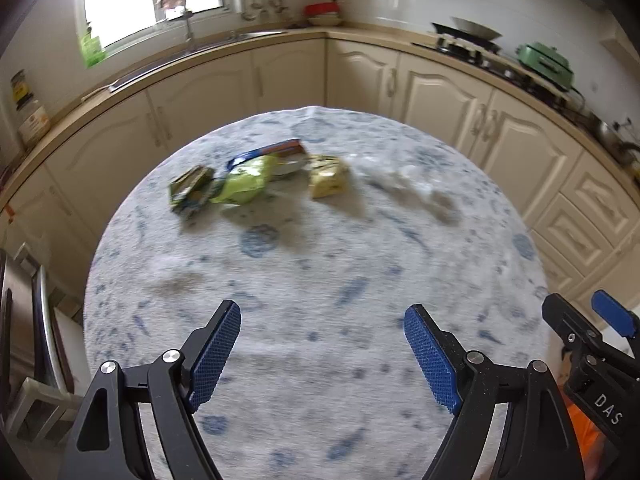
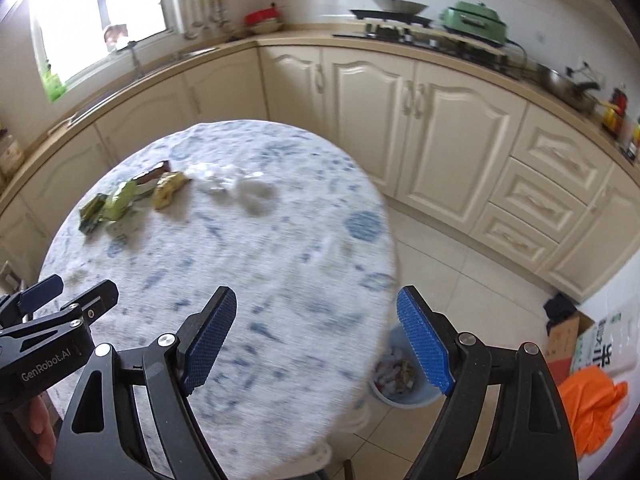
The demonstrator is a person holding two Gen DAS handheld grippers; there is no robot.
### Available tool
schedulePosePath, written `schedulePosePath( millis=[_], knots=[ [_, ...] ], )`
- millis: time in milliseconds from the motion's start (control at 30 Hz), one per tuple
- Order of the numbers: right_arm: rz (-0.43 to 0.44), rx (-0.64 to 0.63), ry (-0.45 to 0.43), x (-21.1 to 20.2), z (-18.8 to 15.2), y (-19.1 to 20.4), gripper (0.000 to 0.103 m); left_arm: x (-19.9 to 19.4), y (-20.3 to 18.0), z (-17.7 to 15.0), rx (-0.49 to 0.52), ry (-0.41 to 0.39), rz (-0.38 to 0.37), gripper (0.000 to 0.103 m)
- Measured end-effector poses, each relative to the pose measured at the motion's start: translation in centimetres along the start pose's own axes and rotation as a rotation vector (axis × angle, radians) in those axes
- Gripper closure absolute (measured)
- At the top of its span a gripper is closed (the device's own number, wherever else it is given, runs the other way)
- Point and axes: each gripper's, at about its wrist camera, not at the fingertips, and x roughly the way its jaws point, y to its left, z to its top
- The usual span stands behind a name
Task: Collect trash
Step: 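Move both tools back over the table toward the remaining packets, then grasp the yellow snack packet with the right gripper, then grasp the green printed packet with the left gripper while the right holds the yellow packet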
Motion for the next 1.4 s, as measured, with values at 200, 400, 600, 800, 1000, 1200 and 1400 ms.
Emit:
schedulePosePath(
  millis=[200, 400, 600, 800, 1000, 1200, 1400],
  knots=[
    [0.067, -0.086, 0.022, 2.5, 2.4, 5.0, 0.019, 1.5, 4.1, 2.0, -0.086, 0.015, 0.049, 0.022],
    [0.118, -0.167, 0.044, 5.8, 5.2, 9.6, 0.019, 4.4, 8.1, 4.3, -0.16, 0.038, 0.088, 0.022],
    [0.147, -0.223, 0.079, 10.3, 7.6, 13.3, 0.019, 9.0, 10.9, 6.6, -0.207, 0.087, 0.098, 0.022],
    [0.135, -0.252, 0.146, 15.7, 8.7, 15.5, 0.022, 12.8, 12.4, 8.3, -0.205, 0.117, 0.064, 0.022],
    [0.141, -0.23, 0.163, 18.3, 9.8, 15.6, 0.03, 14.4, 11.8, 9.8, -0.172, 0.108, 0.026, 0.022],
    [0.163, -0.262, 0.154, 18.3, 9.5, 15.5, 0.068, 14.9, 10.3, 11.0, -0.156, 0.103, -0.014, 0.022],
    [0.236, -0.235, 0.175, 17.3, 9.2, 13.4, 0.071, 15.8, 8.8, 12.1, -0.158, 0.125, -0.053, 0.022]
  ],
)
